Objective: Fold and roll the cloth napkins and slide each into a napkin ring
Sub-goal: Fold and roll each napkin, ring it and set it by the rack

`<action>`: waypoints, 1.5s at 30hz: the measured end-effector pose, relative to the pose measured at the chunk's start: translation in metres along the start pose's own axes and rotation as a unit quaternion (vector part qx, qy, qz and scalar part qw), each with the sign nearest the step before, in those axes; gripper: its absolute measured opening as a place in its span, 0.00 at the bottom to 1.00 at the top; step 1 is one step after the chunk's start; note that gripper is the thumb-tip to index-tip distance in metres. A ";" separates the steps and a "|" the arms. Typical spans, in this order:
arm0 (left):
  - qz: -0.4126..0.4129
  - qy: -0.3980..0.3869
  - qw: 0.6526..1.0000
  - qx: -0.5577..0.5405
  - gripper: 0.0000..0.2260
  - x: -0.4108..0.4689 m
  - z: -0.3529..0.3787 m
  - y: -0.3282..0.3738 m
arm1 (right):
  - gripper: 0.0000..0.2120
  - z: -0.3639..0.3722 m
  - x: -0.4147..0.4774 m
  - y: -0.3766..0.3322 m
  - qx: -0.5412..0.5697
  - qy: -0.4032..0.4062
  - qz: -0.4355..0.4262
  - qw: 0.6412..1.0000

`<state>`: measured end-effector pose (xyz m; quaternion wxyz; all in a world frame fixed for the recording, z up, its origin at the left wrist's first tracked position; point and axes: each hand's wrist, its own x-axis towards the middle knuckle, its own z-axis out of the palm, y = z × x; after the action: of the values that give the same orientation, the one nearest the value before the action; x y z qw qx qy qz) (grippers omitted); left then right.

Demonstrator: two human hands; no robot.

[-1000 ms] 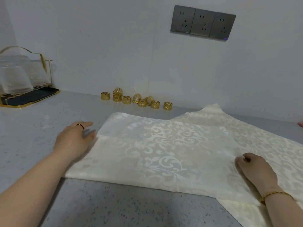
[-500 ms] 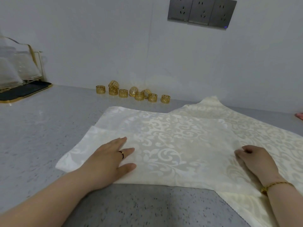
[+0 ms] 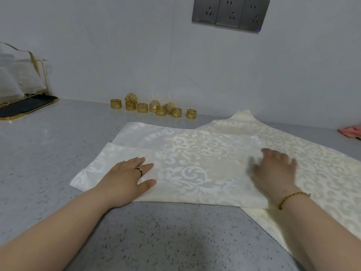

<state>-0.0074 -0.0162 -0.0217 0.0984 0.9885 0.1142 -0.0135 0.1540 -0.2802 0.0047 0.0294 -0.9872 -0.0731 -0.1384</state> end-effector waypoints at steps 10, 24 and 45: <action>-0.108 0.023 0.994 0.012 0.30 0.000 -0.001 -0.017 | 0.38 0.003 -0.067 -0.075 0.069 -0.262 -0.287 0.919; -0.147 0.015 0.989 0.029 0.32 0.002 -0.007 -0.027 | 0.27 0.003 -0.009 -0.004 0.066 -0.220 -0.095 0.969; -0.130 -0.003 0.990 0.054 0.68 0.016 -0.005 -0.039 | 0.18 0.056 0.143 -0.119 0.052 -0.084 -0.158 0.982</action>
<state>-0.0004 0.0260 -0.0253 0.0422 0.9691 0.2404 -0.0354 0.2870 -0.1392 -0.0047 0.0524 -0.9685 -0.2376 -0.0540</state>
